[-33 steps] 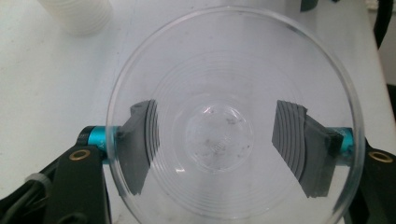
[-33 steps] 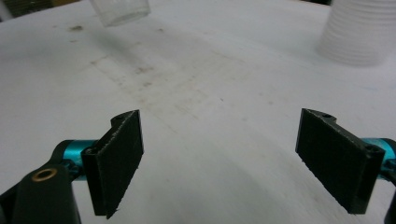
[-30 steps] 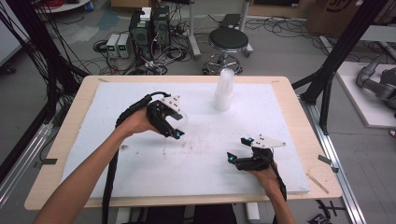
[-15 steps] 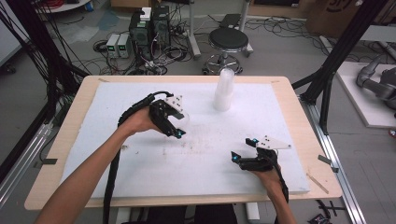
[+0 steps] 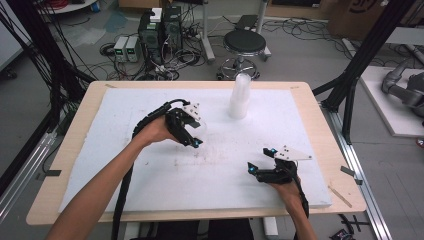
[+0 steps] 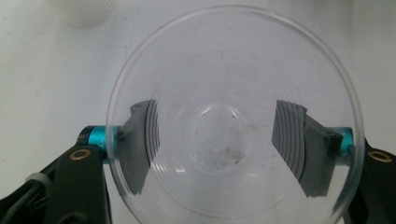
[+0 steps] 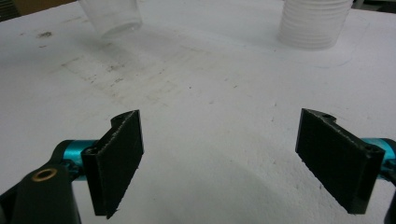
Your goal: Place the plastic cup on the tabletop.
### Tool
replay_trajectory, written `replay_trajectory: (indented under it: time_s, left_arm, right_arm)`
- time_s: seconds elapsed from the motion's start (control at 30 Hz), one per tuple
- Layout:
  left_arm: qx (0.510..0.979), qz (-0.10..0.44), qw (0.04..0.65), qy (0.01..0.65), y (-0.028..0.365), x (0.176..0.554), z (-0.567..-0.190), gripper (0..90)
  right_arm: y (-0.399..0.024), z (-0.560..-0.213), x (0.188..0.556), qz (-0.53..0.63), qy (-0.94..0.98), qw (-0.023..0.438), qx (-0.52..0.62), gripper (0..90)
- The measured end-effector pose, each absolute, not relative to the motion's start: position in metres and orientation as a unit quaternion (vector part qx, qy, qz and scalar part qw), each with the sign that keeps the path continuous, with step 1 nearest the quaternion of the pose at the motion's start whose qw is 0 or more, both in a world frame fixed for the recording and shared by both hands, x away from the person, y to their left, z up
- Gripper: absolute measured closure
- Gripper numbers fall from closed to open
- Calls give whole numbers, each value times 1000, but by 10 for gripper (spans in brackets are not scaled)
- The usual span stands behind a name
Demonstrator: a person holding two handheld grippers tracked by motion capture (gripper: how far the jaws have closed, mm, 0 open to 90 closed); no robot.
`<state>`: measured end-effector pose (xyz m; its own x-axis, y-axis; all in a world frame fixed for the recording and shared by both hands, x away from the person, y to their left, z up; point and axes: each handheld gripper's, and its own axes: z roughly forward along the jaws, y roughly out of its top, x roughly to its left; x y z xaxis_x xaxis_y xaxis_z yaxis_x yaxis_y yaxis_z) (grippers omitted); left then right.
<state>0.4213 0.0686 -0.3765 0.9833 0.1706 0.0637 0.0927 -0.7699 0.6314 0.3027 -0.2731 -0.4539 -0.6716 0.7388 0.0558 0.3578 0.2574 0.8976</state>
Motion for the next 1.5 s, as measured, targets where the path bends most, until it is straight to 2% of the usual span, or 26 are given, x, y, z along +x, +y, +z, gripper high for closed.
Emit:
replay_trajectory:
  time_s: [0.23, 0.53, 0.6, 0.7, 0.97, 1.13, 1.17, 1.2, 1.23, 1.27, 1.5]
  left_arm:
    - [945, 54, 313, 82, 53, 430, -405, 317]
    - [938, 45, 333, 88, 50, 434, -411, 315]
    - [937, 52, 333, 93, 51, 433, -413, 285]
    - [936, 46, 334, 99, 53, 433, -419, 155]
    - [939, 39, 326, 104, 59, 430, -416, 144]
    - [916, 63, 374, 132, 119, 399, -414, 147]
    - [916, 63, 374, 132, 119, 399, -414, 147]
    - [901, 76, 399, 154, 141, 386, -415, 147]
    - [901, 76, 399, 154, 141, 386, -415, 147]
    - [890, 91, 415, 164, 161, 372, -415, 147]
    - [847, 118, 470, 218, 203, 333, -428, 147]
  right_arm:
    - [-274, -454, 303, 496, 769, 187, 359, 152]
    - [-274, -454, 305, 495, 769, 182, 360, 153]
    - [-274, -454, 304, 494, 770, 176, 363, 153]
    - [-274, -455, 305, 494, 770, 179, 363, 153]
    - [-275, -455, 305, 496, 768, 179, 364, 153]
    - [-275, -455, 304, 497, 766, 175, 367, 153]
    - [-275, -455, 304, 497, 767, 177, 365, 153]
    - [-275, -455, 304, 497, 768, 177, 364, 153]
    - [-275, -455, 304, 497, 768, 177, 364, 153]
    - [-275, -455, 304, 498, 768, 177, 363, 153]
    - [-276, -455, 304, 503, 763, 176, 365, 153]
